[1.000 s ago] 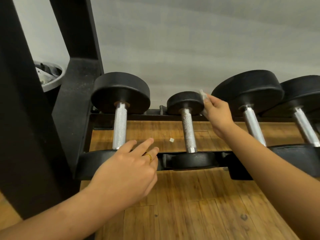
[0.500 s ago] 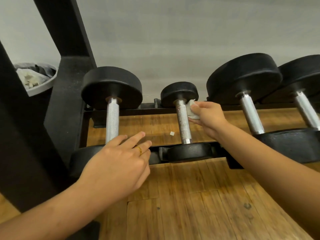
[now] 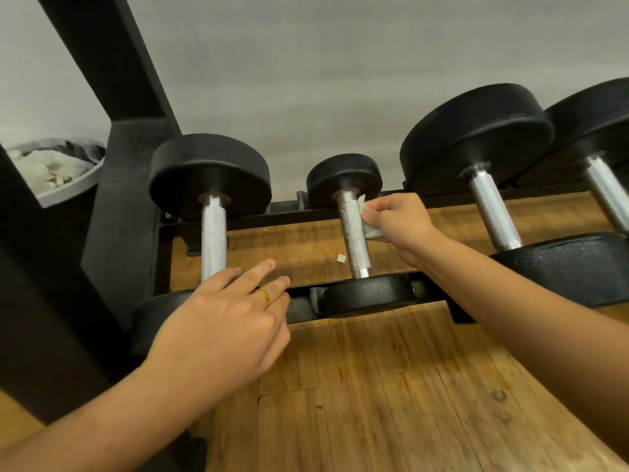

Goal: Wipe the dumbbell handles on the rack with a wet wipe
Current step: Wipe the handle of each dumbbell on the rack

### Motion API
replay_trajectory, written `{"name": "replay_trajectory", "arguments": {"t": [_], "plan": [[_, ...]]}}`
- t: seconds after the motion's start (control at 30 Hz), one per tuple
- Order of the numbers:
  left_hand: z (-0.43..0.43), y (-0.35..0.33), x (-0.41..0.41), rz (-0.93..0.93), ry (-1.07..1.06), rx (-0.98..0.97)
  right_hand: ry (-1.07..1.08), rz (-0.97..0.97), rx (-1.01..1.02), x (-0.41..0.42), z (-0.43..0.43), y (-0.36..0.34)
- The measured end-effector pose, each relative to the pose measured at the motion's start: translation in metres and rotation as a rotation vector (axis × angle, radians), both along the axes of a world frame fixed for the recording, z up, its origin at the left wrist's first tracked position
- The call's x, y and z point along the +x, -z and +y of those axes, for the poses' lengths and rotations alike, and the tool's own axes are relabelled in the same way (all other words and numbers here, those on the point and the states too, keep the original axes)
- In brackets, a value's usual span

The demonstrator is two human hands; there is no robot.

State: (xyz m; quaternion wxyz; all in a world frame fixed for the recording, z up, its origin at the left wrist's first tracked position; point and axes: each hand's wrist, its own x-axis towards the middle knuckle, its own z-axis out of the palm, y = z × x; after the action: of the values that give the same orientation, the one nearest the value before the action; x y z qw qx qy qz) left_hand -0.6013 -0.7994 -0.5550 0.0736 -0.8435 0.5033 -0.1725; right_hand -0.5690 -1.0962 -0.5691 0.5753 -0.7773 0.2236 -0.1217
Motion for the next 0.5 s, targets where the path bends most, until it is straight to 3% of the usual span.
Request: {"name": "replay_trajectory", "arguments": {"t": [0.33,0.5], "plan": [[0.0,0.003,0.0,-0.017,0.011,-0.007,-0.076,-0.047,-0.181,-0.009,-0.001,-0.014],[0.0,0.003,0.0,-0.01,0.008,-0.017,-0.028,-0.029,-0.026,0.0,0.002,-0.01]]}}
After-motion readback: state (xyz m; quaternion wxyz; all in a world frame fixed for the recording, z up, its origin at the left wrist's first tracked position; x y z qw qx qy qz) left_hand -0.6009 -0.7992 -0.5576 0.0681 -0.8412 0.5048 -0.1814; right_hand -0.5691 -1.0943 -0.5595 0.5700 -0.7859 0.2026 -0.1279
